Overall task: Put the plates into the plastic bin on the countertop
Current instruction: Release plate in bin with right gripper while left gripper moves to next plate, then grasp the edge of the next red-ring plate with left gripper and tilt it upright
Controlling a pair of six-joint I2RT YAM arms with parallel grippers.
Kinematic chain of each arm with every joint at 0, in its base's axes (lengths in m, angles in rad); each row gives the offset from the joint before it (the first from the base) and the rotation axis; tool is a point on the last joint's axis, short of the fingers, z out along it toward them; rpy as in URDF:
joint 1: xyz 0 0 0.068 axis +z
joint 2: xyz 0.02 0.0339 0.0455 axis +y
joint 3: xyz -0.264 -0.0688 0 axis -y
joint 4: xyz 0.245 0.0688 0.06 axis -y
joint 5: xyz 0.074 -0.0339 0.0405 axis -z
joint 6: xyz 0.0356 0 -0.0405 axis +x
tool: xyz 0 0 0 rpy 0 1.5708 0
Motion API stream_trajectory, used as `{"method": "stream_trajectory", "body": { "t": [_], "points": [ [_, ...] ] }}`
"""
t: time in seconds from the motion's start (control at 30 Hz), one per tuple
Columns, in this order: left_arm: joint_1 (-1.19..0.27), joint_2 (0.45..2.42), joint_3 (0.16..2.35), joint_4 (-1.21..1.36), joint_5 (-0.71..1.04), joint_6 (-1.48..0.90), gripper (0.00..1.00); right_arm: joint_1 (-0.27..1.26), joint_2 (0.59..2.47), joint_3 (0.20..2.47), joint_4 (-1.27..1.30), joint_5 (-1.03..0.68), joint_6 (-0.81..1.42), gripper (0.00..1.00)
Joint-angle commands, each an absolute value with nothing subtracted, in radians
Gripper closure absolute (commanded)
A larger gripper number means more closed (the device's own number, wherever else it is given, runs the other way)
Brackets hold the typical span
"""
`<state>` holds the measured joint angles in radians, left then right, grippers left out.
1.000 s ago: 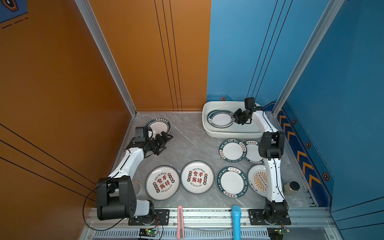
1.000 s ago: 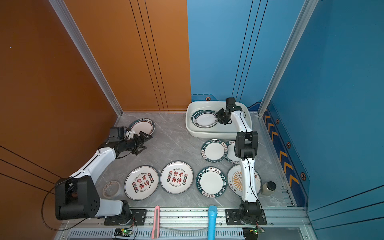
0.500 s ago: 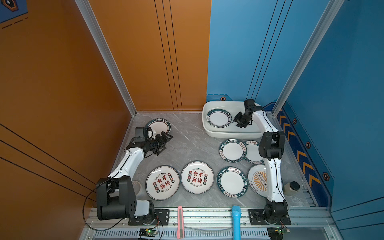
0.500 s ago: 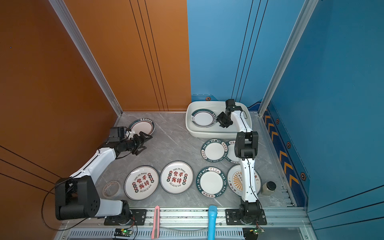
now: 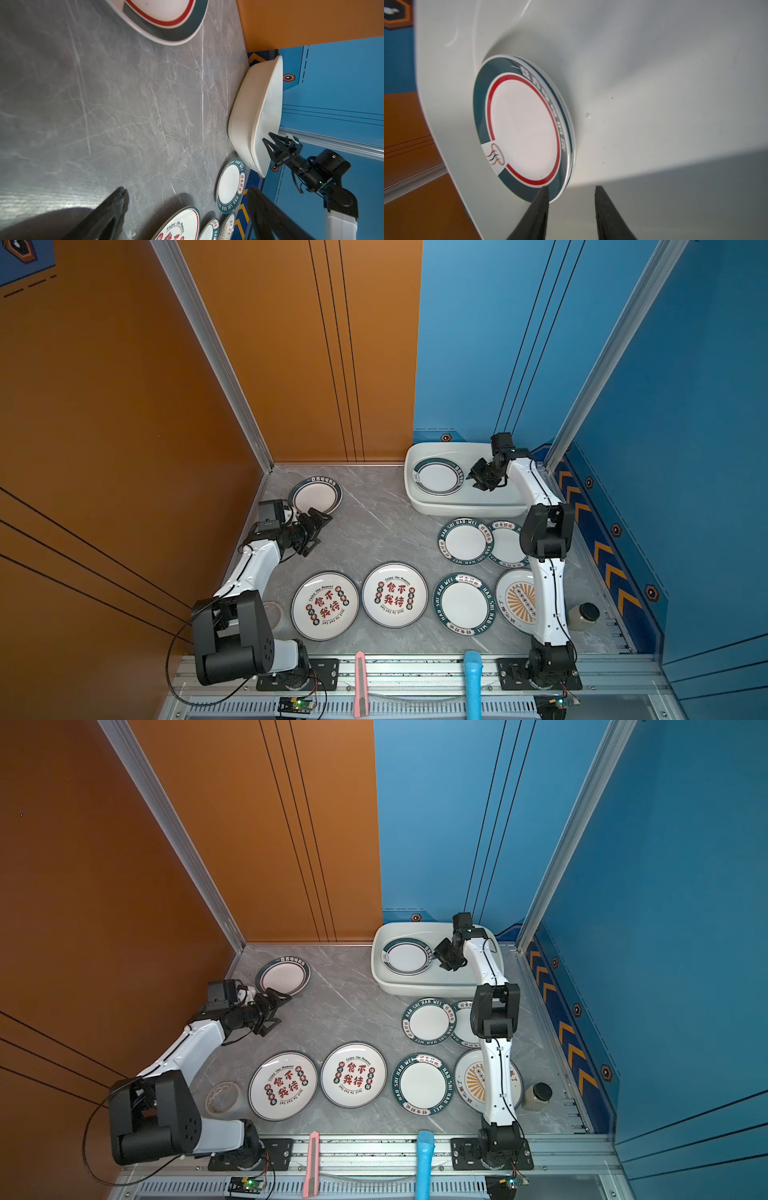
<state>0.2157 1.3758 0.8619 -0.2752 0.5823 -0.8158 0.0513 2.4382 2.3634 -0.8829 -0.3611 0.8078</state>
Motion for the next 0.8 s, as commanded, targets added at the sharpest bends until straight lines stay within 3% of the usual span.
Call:
{"method": "stream_trajectory", "body": {
  "t": [0.0,0.3,0.77],
  "points": [
    [0.245,1.389,0.847,-0.236,0.512,-0.855,0.09,0.042,2.315,2.357,-0.895,-0.341,0.773,0.6],
    [0.294,1.49,0.801,-0.055,0.399,-0.982,0.1,0.03,2.146,2.172,-0.893,-0.322,0.711,0.6],
    [0.301,1.793,0.962,0.074,0.384,-1.011,0.13,-0.006,1.927,1.882,-0.86,-0.305,0.69,0.58]
  ]
}}
